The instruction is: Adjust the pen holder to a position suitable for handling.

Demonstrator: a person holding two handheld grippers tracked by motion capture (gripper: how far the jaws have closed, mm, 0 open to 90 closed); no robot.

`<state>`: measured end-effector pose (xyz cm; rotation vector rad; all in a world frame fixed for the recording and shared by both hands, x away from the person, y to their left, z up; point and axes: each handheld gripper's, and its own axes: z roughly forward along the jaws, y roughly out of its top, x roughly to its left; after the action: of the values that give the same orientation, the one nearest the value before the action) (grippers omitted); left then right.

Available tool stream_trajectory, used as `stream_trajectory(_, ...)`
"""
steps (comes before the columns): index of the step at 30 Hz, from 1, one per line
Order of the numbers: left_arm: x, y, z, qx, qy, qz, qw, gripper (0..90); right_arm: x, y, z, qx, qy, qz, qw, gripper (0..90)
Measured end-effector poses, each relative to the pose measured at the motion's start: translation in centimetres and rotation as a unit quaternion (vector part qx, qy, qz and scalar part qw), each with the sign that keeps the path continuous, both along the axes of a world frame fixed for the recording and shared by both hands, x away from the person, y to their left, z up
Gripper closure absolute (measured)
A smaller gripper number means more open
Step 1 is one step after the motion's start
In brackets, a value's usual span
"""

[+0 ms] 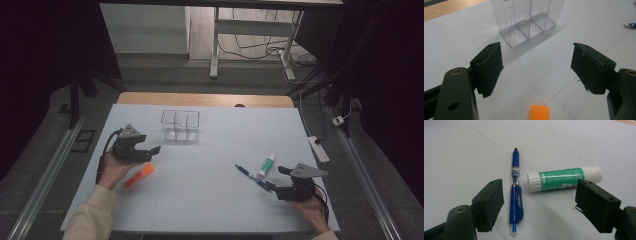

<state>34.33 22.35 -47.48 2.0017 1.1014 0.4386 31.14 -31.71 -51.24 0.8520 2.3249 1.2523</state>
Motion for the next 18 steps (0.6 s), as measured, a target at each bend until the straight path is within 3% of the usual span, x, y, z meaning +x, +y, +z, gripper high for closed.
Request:
stream_trajectory(5,1.0,0.1,-0.1,0.0,0.007,0.006,1.0,29.1,0.0,0.0,0.0,-0.001,0.0,0.0,1.0,21.9)
stream_trajectory(14,1.8,0.4,-0.6,0.006,0.019,0.02,0.9996,46.7,-0.2,0.0,0.1,0.004,0.0,0.002,1.0,22.1)
stream_trajectory(18,2.9,0.2,-0.4,0.018,0.021,0.027,0.9993,53.3,-0.2,-0.1,0.2,0.006,-0.001,0.001,1.0,22.1)
